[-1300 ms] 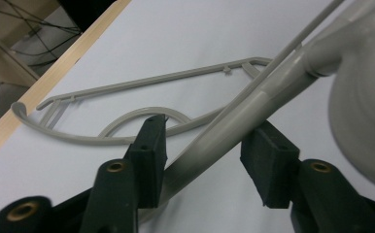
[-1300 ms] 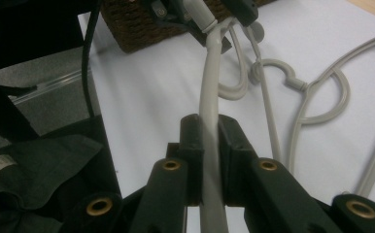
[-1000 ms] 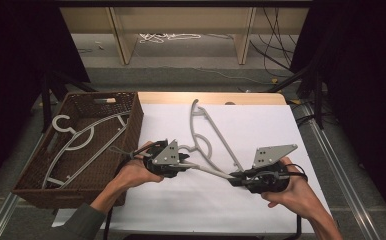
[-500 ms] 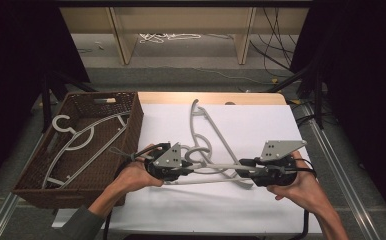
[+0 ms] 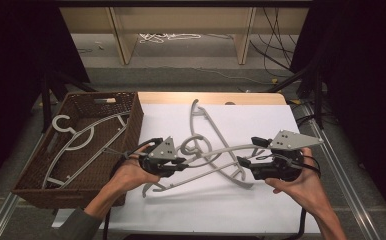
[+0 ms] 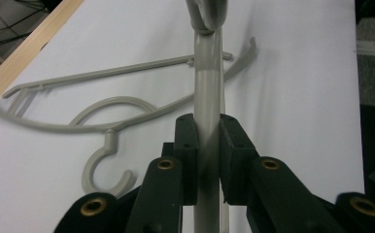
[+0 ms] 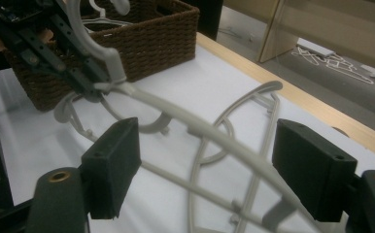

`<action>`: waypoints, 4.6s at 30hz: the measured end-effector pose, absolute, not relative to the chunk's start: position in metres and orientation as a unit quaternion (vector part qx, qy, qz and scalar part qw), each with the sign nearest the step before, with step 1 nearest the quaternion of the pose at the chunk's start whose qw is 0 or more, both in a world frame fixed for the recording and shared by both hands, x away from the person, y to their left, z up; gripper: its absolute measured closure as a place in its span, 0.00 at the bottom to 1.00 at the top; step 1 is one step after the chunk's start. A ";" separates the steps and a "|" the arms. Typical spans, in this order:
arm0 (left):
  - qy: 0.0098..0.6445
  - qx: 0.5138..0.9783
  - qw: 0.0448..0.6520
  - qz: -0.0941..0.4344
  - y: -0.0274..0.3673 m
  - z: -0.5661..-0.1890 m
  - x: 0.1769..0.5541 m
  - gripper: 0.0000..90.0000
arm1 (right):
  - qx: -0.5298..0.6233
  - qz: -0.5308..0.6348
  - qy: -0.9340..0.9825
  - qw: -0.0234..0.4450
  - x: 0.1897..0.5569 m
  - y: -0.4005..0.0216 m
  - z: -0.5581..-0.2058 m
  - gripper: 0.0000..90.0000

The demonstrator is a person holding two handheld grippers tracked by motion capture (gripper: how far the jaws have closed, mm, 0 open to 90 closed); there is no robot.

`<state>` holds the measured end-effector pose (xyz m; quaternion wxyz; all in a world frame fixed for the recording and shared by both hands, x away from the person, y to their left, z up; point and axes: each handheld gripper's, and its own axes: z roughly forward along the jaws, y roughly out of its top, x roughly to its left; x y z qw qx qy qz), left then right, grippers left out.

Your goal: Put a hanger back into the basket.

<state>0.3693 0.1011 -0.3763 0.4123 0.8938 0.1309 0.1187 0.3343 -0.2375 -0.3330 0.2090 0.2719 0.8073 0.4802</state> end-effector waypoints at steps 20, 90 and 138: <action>0.233 0.848 0.464 0.102 0.146 -0.313 0.384 0.89 | 0.287 0.504 0.796 0.175 0.318 -0.222 -0.357 0.22; 0.438 0.795 0.353 0.227 0.382 -0.329 0.399 0.89 | 0.322 0.478 0.803 0.152 0.323 -0.226 -0.394 0.20; 0.539 0.774 0.256 0.211 0.403 -0.391 0.411 0.63 | 0.322 0.469 0.810 0.142 0.325 -0.225 -0.401 0.20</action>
